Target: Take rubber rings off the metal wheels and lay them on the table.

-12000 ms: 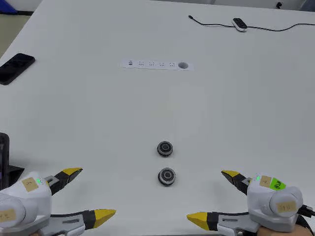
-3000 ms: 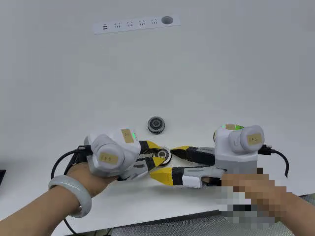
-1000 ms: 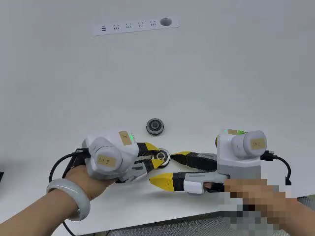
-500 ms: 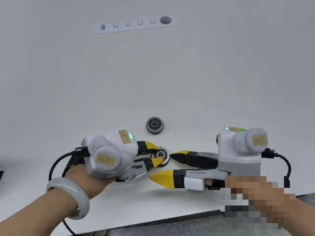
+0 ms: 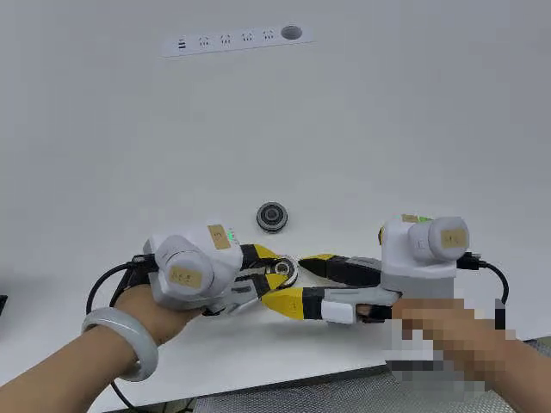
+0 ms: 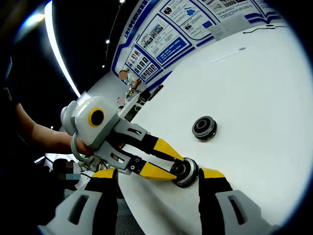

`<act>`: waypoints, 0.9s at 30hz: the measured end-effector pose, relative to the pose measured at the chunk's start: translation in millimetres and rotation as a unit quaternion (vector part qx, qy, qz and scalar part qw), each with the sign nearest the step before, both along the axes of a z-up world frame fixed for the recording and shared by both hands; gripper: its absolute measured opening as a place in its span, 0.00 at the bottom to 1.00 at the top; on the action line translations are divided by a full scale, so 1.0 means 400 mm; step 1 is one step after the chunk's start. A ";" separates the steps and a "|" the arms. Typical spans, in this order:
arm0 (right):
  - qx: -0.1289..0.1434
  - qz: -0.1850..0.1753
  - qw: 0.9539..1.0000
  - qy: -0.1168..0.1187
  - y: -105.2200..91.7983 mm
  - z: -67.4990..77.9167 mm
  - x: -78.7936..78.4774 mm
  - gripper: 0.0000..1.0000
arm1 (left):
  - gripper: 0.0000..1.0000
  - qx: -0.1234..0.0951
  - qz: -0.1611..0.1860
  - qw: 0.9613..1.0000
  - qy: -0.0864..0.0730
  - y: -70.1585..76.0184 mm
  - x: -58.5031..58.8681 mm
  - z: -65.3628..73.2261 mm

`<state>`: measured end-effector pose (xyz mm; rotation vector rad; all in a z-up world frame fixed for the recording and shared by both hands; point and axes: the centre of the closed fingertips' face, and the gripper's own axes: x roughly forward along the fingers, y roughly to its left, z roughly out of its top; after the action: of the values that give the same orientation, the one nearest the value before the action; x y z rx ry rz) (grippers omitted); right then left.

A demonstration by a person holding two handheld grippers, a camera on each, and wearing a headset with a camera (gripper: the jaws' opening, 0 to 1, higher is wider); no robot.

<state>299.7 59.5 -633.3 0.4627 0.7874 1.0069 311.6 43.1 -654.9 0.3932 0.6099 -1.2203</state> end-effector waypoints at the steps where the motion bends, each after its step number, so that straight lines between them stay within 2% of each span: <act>1: 0.000 0.001 1.000 -0.002 0.000 0.001 0.002 0.68 | 0.12 0.000 0.000 1.000 0.000 0.000 0.000 0.000; 8: 0.008 0.010 1.000 0.001 0.018 0.004 0.019 0.69 | 0.12 0.000 0.002 1.000 0.000 -0.001 -0.001 0.000; 27: 0.014 0.016 1.000 0.021 0.010 0.004 0.004 0.69 | 0.12 -0.003 0.006 1.000 0.001 -0.002 -0.001 0.000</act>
<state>301.2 63.3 -631.9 0.4982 0.8216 1.0419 311.1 42.3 -655.0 0.3843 0.6094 -1.2111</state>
